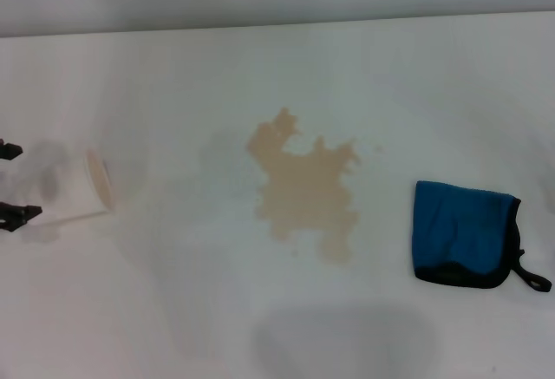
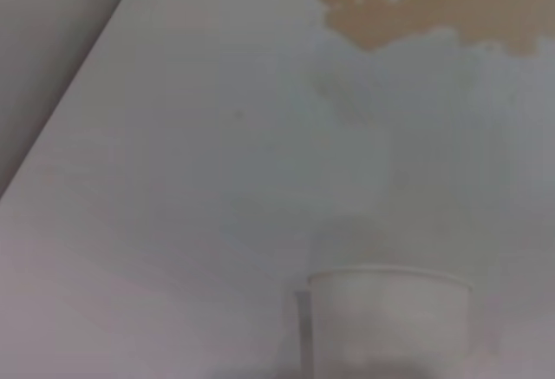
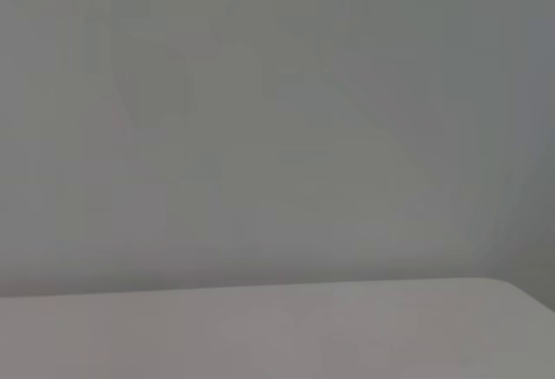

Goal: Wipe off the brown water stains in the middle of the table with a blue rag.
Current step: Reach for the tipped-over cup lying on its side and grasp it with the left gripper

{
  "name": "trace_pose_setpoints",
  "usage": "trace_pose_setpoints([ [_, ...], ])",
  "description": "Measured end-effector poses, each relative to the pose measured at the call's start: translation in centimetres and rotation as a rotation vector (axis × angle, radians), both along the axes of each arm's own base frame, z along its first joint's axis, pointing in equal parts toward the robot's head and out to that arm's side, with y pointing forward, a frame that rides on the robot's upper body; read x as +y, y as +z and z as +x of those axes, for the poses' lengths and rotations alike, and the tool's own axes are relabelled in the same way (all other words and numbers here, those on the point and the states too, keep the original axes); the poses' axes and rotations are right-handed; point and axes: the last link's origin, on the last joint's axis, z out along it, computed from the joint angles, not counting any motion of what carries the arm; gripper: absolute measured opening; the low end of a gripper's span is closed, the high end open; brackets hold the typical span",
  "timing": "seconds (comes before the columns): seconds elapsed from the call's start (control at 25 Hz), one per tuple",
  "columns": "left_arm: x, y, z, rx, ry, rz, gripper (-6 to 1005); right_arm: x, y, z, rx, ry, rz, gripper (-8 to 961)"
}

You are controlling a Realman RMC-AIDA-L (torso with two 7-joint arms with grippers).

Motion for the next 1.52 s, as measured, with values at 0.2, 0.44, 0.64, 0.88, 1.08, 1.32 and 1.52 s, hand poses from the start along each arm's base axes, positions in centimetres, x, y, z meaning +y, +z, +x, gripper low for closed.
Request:
trace_pose_setpoints([
  [0.2,0.2,-0.8,-0.6,0.014,-0.013,-0.002,888,-0.2,0.1,-0.1,-0.001,0.006,0.004,872],
  [0.44,0.5,-1.4,-0.8,0.001,-0.043,0.006,889,-0.2,-0.1,-0.3,0.005,0.016,0.007,872],
  [0.64,0.8,-2.2,-1.2,-0.002,-0.059,0.004,889,-0.6,0.0,-0.4,0.008,0.024,0.016,872],
  [0.88,0.9,-3.2,-1.8,-0.023,-0.062,0.003,889,-0.9,-0.2,-0.4,0.017,0.024,0.019,871],
  [1.08,1.0,-3.8,-2.1,-0.037,-0.071,0.005,888,-1.1,-0.4,-0.5,0.026,0.021,0.019,871],
  [1.32,1.2,-4.6,-2.1,-0.048,-0.064,-0.008,884,-1.3,-0.6,-0.5,0.026,0.022,0.011,872],
  [1.52,1.1,-4.8,-2.2,-0.049,-0.065,-0.013,880,-1.5,-0.6,-0.4,0.027,0.018,0.01,871],
])
